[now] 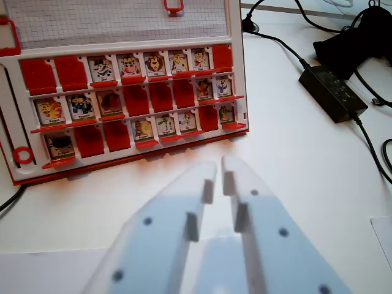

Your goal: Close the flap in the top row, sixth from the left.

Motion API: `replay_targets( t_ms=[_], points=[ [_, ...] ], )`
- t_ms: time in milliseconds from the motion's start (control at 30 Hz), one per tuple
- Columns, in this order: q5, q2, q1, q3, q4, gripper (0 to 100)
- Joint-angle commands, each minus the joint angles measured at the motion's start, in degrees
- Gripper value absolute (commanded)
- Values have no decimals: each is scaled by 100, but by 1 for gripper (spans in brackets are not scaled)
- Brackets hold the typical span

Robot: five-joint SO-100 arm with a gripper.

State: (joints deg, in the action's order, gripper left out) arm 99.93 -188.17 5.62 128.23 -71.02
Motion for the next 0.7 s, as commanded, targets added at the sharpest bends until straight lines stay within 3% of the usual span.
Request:
replay_targets(
  t_ms=[0, 667],
  points=[
    [44, 62, 79, -70, 53, 0],
    [202, 360, 624, 97, 606, 0]
  ],
)
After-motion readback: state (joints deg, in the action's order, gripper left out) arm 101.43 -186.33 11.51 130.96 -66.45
